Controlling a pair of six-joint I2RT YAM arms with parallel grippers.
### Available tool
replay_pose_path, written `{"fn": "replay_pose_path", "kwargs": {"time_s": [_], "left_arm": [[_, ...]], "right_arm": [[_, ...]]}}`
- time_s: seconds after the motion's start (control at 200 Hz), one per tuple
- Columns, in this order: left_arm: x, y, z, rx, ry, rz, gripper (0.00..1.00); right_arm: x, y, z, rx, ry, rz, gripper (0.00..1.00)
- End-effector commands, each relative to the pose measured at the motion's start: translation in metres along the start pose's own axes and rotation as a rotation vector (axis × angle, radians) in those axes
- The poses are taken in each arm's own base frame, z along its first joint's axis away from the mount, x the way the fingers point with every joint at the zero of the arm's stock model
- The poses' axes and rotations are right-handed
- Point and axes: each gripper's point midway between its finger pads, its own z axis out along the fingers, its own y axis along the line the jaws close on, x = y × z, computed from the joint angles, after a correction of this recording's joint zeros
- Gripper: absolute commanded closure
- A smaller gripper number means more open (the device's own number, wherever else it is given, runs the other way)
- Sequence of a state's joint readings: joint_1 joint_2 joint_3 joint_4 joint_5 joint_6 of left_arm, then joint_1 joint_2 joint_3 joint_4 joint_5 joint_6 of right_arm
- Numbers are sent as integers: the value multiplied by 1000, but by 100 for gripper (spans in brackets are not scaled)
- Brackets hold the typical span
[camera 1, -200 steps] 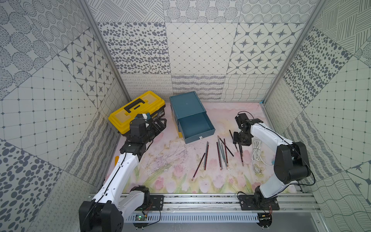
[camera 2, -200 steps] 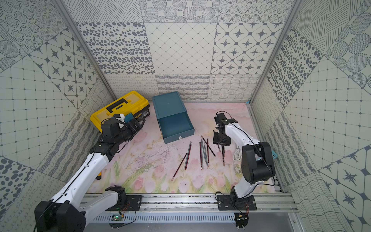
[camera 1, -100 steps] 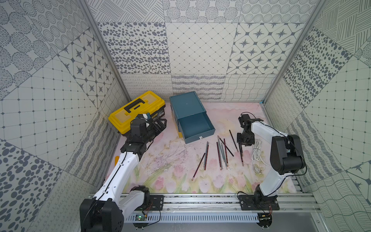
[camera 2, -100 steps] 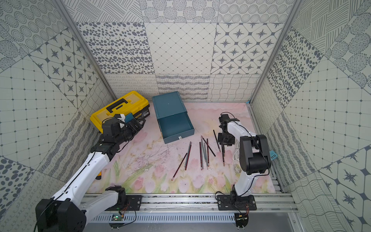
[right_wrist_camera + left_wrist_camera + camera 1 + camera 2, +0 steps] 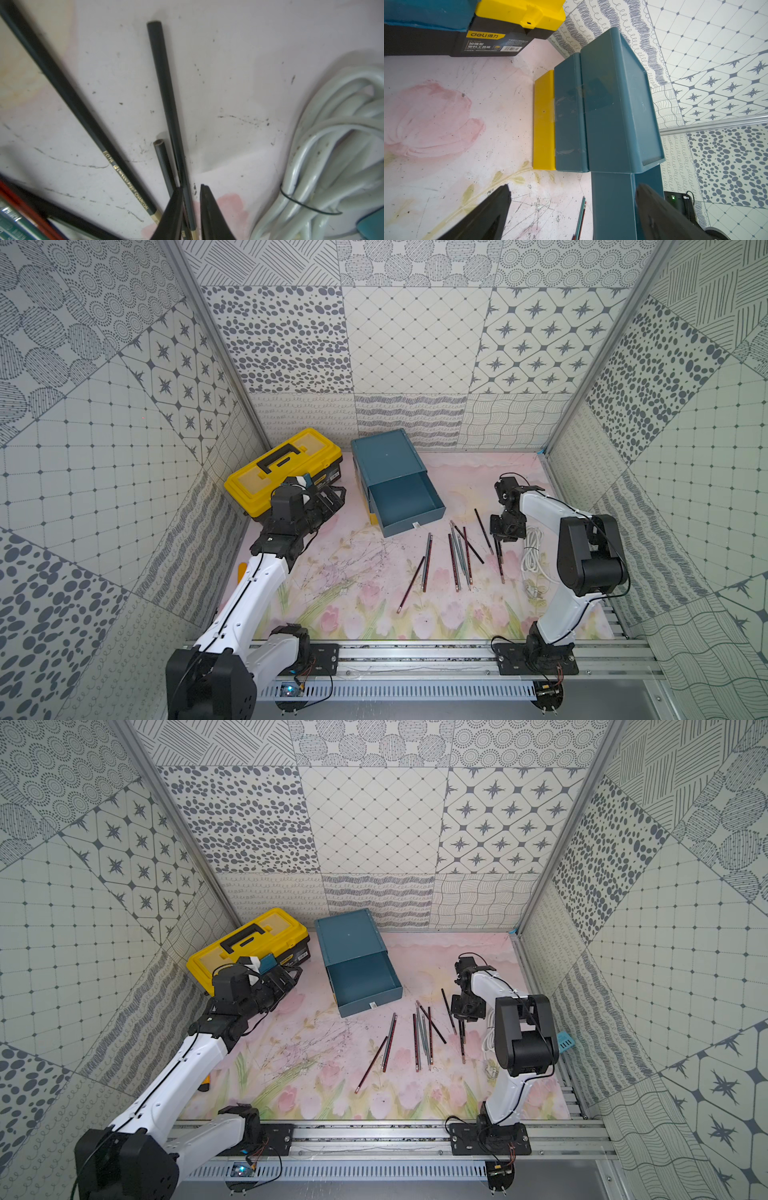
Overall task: Please place the pencils in the drawer according to their color
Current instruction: Pick up the pencil from the center of the board.
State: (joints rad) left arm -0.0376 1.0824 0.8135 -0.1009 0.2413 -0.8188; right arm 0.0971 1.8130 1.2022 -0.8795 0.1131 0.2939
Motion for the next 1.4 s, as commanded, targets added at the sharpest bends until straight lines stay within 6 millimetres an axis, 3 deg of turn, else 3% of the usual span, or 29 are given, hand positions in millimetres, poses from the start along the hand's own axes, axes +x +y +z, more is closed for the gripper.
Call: {"fn": "replay_pose_path", "kwargs": {"time_s": [0.0, 0.69, 1.396], "left_arm": [[-2, -3, 1, 25, 1, 2, 1], [-2, -4, 2, 32, 3, -3, 1], [-5, -8, -2, 34, -6, 6, 1]], "right_arm": [[-7, 6, 4, -29, -10, -2, 78], [-1, 0, 19, -8, 20, 13, 81], [13, 0, 48, -26, 13, 0, 82]]}}
